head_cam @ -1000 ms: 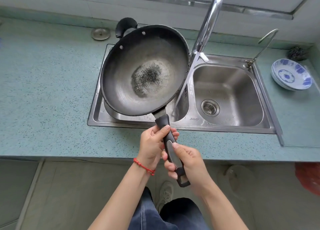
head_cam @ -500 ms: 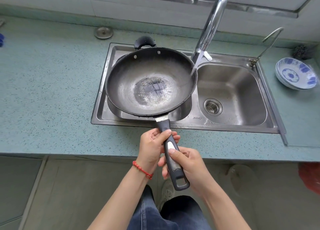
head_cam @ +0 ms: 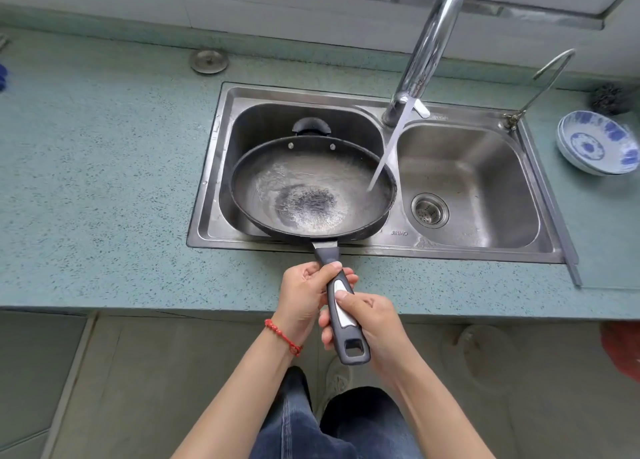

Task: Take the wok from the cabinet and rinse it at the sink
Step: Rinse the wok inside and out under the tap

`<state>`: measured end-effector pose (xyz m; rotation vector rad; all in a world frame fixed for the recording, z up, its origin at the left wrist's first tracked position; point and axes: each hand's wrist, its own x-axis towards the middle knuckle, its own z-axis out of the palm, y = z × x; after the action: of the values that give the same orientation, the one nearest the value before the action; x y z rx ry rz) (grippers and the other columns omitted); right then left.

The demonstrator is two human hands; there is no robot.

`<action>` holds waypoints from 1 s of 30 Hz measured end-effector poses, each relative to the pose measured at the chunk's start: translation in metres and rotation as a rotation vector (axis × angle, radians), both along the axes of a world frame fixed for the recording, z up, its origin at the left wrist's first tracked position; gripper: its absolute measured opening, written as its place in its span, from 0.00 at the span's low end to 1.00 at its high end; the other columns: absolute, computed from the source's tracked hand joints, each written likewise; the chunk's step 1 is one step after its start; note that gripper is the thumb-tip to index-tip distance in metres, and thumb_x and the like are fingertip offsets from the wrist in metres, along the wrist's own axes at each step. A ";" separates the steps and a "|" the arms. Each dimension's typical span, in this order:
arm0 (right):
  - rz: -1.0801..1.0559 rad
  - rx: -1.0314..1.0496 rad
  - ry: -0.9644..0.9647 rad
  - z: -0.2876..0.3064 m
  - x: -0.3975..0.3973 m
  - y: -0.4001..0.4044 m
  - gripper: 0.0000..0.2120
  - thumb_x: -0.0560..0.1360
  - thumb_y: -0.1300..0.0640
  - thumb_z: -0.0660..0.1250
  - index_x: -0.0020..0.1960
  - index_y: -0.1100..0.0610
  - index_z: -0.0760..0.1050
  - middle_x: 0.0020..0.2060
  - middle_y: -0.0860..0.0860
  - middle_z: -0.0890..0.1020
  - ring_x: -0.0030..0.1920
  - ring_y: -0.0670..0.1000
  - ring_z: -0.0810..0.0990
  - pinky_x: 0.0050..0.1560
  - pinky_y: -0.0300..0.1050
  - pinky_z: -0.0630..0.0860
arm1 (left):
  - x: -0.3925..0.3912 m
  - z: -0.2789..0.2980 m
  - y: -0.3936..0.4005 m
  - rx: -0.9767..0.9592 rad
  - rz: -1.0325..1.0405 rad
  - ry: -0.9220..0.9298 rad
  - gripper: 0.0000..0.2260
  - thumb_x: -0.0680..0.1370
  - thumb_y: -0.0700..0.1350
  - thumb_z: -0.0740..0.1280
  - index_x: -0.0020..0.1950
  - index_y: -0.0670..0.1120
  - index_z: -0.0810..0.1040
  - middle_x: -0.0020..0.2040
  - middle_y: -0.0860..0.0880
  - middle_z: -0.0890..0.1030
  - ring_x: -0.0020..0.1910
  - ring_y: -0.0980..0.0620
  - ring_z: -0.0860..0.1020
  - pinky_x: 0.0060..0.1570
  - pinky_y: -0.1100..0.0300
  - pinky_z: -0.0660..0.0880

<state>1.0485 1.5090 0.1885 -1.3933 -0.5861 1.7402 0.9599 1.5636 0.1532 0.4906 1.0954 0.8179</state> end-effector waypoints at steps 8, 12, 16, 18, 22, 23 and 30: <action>-0.056 -0.053 0.027 -0.004 -0.006 0.020 0.17 0.78 0.62 0.57 0.33 0.65 0.74 0.25 0.54 0.80 0.22 0.49 0.77 0.24 0.40 0.76 | -0.001 -0.011 0.021 -0.030 -0.053 0.005 0.08 0.74 0.36 0.64 0.40 0.31 0.76 0.30 0.44 0.83 0.31 0.51 0.82 0.34 0.62 0.79; -0.020 -0.067 -0.006 -0.006 -0.004 0.026 0.15 0.78 0.60 0.58 0.34 0.63 0.74 0.26 0.54 0.81 0.23 0.50 0.78 0.25 0.40 0.76 | -0.003 -0.017 0.028 -0.044 -0.078 0.003 0.07 0.74 0.37 0.64 0.41 0.32 0.76 0.32 0.43 0.83 0.33 0.50 0.83 0.38 0.56 0.80; 0.015 -0.077 -0.054 -0.001 -0.003 0.033 0.13 0.76 0.59 0.61 0.35 0.62 0.76 0.27 0.54 0.81 0.24 0.50 0.79 0.25 0.39 0.76 | -0.008 -0.021 0.034 -0.044 -0.112 0.011 0.08 0.74 0.38 0.65 0.43 0.31 0.76 0.32 0.43 0.83 0.32 0.50 0.82 0.38 0.56 0.80; 0.016 -0.078 -0.067 0.000 -0.005 0.041 0.12 0.75 0.60 0.63 0.35 0.62 0.77 0.26 0.55 0.81 0.24 0.51 0.80 0.25 0.39 0.76 | -0.009 -0.021 0.040 -0.071 -0.109 0.008 0.09 0.74 0.38 0.64 0.43 0.31 0.76 0.30 0.44 0.82 0.29 0.51 0.82 0.32 0.60 0.79; -0.042 -0.105 -0.059 -0.004 -0.008 0.058 0.11 0.75 0.64 0.62 0.36 0.65 0.77 0.28 0.57 0.80 0.24 0.50 0.79 0.25 0.40 0.76 | -0.012 -0.023 0.049 -0.092 -0.150 0.079 0.12 0.74 0.42 0.65 0.37 0.34 0.78 0.32 0.37 0.78 0.18 0.53 0.72 0.18 0.66 0.69; -0.047 -0.106 -0.059 -0.005 -0.008 0.060 0.11 0.75 0.64 0.62 0.36 0.66 0.77 0.28 0.58 0.79 0.24 0.50 0.79 0.25 0.40 0.76 | -0.014 -0.025 0.051 -0.083 -0.164 0.096 0.12 0.74 0.42 0.65 0.37 0.34 0.78 0.36 0.37 0.76 0.17 0.52 0.70 0.17 0.67 0.66; 0.045 -0.104 -0.238 -0.011 -0.004 0.062 0.13 0.71 0.54 0.67 0.35 0.64 0.77 0.29 0.59 0.78 0.26 0.52 0.78 0.27 0.42 0.79 | -0.016 -0.033 0.055 -0.082 -0.182 0.094 0.09 0.72 0.42 0.67 0.45 0.36 0.74 0.43 0.36 0.72 0.35 0.45 0.74 0.31 0.61 0.74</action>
<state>1.0448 1.5706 0.1778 -1.6871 -0.6664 1.6716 0.9441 1.6182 0.1202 0.5552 1.1480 0.5936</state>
